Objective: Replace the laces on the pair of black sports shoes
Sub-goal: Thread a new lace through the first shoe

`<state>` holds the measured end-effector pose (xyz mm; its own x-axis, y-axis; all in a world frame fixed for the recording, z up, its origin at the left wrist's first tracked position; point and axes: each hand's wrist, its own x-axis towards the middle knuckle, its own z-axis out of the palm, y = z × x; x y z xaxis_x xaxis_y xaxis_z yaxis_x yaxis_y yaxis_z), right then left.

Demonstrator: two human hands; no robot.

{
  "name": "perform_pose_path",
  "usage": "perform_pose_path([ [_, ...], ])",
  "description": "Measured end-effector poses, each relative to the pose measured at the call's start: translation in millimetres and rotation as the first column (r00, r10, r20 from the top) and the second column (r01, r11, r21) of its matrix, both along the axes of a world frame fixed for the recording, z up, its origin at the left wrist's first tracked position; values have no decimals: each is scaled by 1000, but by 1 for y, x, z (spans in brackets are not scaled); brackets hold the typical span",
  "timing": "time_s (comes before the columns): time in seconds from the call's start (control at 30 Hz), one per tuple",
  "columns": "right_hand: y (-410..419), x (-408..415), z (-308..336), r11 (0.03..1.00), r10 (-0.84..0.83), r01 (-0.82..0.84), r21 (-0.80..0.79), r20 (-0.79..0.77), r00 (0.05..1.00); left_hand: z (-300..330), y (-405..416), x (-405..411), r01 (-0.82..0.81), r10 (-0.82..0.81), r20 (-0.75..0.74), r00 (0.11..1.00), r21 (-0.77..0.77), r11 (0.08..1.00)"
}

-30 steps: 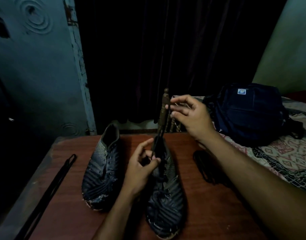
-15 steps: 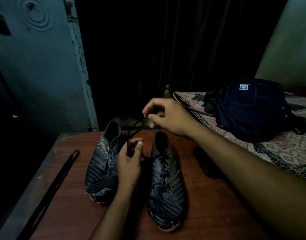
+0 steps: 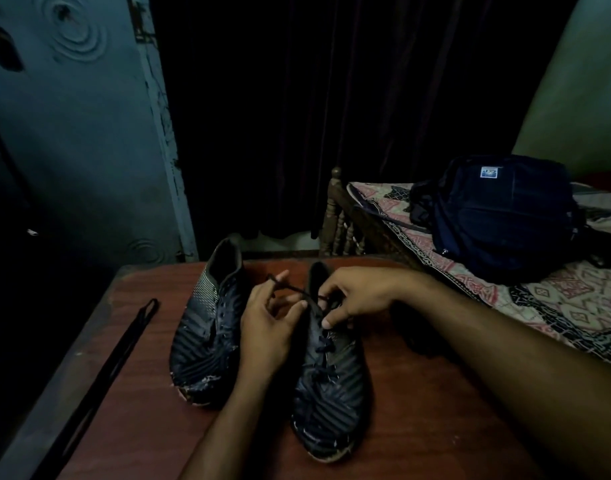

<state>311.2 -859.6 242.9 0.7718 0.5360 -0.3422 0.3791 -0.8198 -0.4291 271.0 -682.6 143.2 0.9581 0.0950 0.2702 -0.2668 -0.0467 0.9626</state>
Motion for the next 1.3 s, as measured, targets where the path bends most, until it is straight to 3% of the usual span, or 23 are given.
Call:
perform_pose_path([
  [0.13, -6, -7, -2, 981, -67, 77, 176, -59, 996, -1, -5, -4, -44, 45, -4, 999, 77, 996],
  [0.27, -5, -8, 3, 988, -57, 58, 146, -12, 998, 2, -8, -11, -101, 91, 77, 993, 140, 985],
  [0.4, -4, -2, 7, 983, -34, 36, 178, -16, 999, -3, -6, -5, -70, 27, 154, 988, 279, 958],
  [0.53, -8, 5, 7, 961, -55, 85, 262, -121, 991, -4, -5, -4, -19, -70, 240, 968, 351, 936],
  [0.63, -8, 8, 7, 973, -49, 71, 219, -107, 993, -4, -5, -4, 20, -119, 223, 968, 400, 916],
  [0.73, -4, 13, 7, 979, -80, 82, 189, -20, 997, -7, -2, -3, -23, -148, 247, 958, 580, 815],
  [0.83, -3, 17, 11, 997, 20, -4, -78, 202, 979, -8, 2, 0, 2, -204, 247, 947, 631, 776],
  [0.9, -2, 16, 12, 979, 53, -26, -203, 131, 990, -7, 4, -1, 20, -213, 247, 945, 607, 794],
  [1.1, 11, 12, 10, 972, -42, 5, -235, -154, 987, -8, 3, -5, -25, -179, 282, 942, 593, 805],
  [1.3, 11, 15, 16, 976, -26, 7, -219, -82, 996, -7, 1, -4, -41, -158, 300, 941, 564, 825],
])
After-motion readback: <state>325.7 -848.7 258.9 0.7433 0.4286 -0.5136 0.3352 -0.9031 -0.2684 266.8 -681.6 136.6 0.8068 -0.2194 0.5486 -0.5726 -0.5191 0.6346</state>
